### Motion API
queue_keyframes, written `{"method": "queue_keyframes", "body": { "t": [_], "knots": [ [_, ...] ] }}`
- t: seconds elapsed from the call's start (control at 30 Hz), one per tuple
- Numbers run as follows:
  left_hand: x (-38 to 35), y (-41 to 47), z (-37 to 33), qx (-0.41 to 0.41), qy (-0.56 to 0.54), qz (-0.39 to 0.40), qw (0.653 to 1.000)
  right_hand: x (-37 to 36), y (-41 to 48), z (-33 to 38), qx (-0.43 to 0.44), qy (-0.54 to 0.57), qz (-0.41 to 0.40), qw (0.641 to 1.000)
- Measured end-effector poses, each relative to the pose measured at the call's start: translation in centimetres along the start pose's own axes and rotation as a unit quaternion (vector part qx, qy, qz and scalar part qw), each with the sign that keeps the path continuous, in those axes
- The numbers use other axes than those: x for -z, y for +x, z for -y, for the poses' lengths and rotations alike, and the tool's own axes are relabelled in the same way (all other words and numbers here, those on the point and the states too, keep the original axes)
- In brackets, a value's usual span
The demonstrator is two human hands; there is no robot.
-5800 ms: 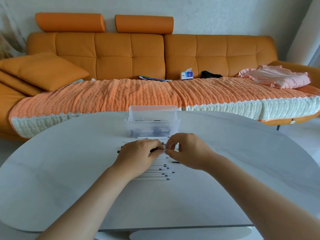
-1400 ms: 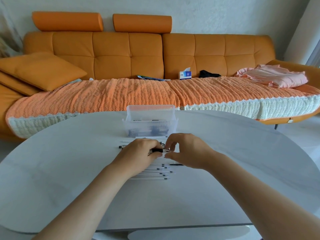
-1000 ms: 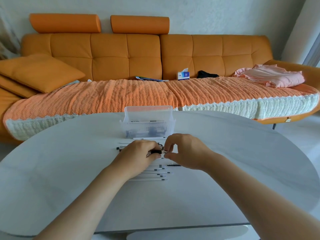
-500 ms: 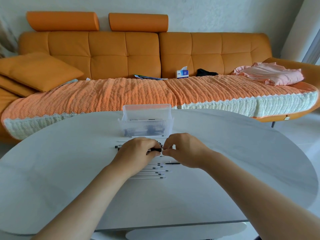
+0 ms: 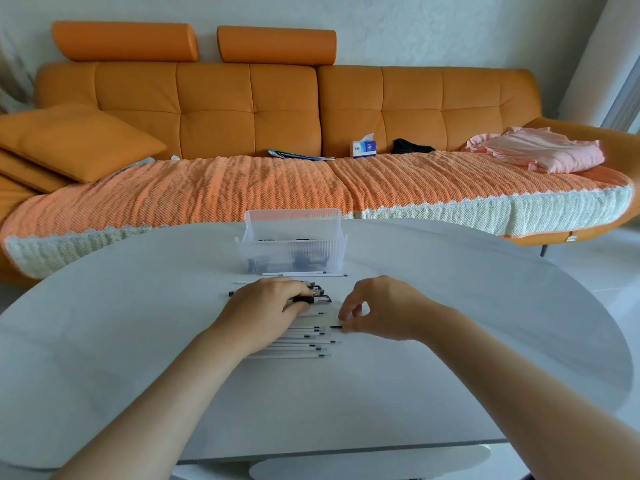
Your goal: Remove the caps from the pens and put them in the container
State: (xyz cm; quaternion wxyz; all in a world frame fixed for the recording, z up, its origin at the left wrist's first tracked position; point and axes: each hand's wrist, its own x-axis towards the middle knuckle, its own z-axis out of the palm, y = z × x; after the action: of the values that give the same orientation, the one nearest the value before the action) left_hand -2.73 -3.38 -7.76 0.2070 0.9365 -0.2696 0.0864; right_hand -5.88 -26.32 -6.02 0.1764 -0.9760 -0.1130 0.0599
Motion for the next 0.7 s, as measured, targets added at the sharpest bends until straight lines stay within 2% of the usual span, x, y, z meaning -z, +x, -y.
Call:
{"method": "queue_keyframes", "body": {
  "t": [0.27, 0.7],
  "knots": [
    [0.3, 0.0, -0.6, -0.026, 0.020, -0.027, 0.999, 0.0, 0.3, -0.8, 0.002, 0.062, -0.087, 0.994],
    [0.1, 0.0, -0.7, -0.037, -0.031, -0.014, 0.999, -0.3, 0.6, 1.1, 0.052, 0.090, -0.104, 0.989]
  ]
}}
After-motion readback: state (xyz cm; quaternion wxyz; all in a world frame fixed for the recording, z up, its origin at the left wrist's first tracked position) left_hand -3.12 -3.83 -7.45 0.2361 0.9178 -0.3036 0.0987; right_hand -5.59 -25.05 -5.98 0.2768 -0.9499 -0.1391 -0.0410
